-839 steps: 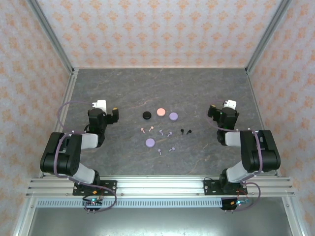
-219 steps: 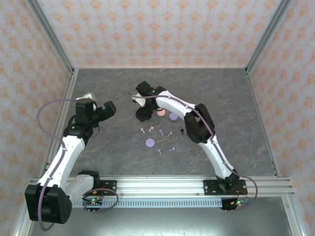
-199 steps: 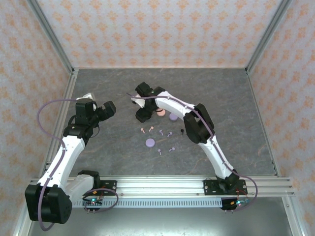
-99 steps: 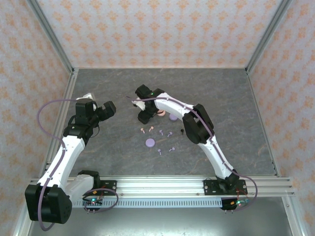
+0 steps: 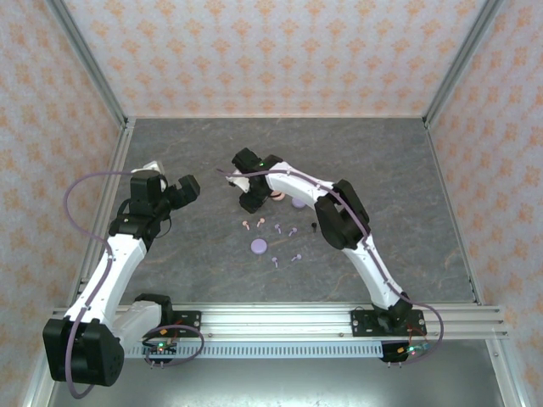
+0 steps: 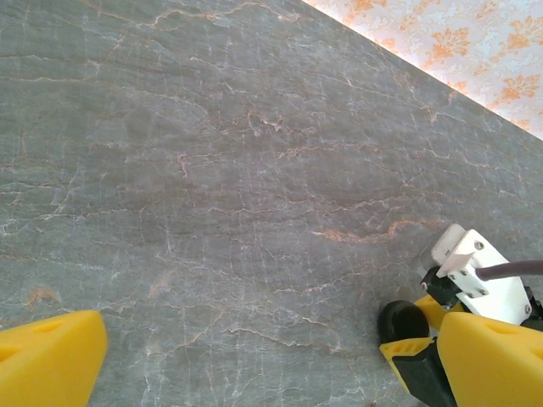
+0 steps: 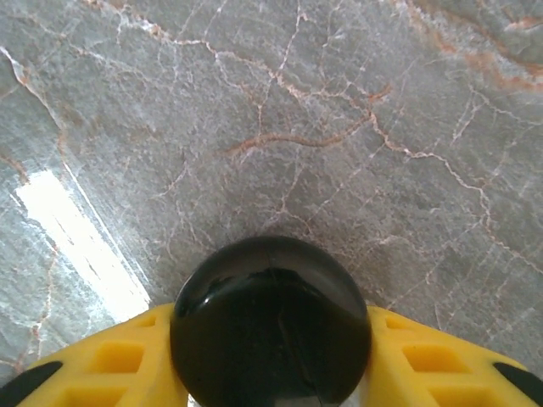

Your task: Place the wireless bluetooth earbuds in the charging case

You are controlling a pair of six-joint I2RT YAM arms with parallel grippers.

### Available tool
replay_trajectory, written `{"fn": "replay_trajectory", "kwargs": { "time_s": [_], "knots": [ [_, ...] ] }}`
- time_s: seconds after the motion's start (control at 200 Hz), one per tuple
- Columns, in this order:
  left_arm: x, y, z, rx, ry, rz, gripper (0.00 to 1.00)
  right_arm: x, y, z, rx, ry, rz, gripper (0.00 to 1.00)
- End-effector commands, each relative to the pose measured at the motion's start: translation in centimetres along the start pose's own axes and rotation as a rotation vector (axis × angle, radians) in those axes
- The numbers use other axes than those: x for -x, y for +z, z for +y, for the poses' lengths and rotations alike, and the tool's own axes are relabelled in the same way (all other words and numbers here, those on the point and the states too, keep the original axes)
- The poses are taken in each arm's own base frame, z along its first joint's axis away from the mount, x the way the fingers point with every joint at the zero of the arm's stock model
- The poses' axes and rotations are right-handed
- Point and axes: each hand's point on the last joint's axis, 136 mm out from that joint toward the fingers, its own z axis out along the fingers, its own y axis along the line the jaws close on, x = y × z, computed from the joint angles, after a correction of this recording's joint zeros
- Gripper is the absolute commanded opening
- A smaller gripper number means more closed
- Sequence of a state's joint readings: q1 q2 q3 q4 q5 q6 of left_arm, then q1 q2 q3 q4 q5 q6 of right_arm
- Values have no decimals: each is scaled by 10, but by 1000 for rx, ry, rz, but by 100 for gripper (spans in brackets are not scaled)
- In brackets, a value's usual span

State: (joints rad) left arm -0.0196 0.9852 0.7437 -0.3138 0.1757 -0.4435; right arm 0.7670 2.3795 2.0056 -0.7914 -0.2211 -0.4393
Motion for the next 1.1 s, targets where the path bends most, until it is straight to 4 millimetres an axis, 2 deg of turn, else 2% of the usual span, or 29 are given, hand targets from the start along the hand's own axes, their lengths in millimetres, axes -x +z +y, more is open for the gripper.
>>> {"fn": "replay_trajectory", "kwargs": {
  "time_s": [0.0, 0.14, 0.305, 0.55, 0.706, 0.876, 0.991, 1.096],
  "knots": [
    [10, -13, -7, -13, 35, -28, 100, 11, -25, -14, -80, -2, -71, 43],
    [14, -21, -17, -63, 42, -37, 100, 27, -61, -17, -100, 8, -189, 42],
    [22, -37, -42, -178, 77, -44, 99, 36, -119, -15, -119, 2, -368, 42],
    [33, -74, -108, -505, 147, 8, 95, 35, -221, -1, -170, -88, -718, 42],
    [34, -96, -148, -742, 141, 76, 93, 30, -269, 9, -218, -182, -863, 42],
    [26, -114, -180, -884, 182, 145, 91, 28, -299, 16, -239, -251, -942, 42],
    [15, -118, -200, -939, 217, 192, 89, 28, -302, 21, -238, -284, -952, 42],
    [9, -114, -210, -947, 227, 221, 86, 29, -302, 26, -233, -305, -954, 42]
  ]
}}
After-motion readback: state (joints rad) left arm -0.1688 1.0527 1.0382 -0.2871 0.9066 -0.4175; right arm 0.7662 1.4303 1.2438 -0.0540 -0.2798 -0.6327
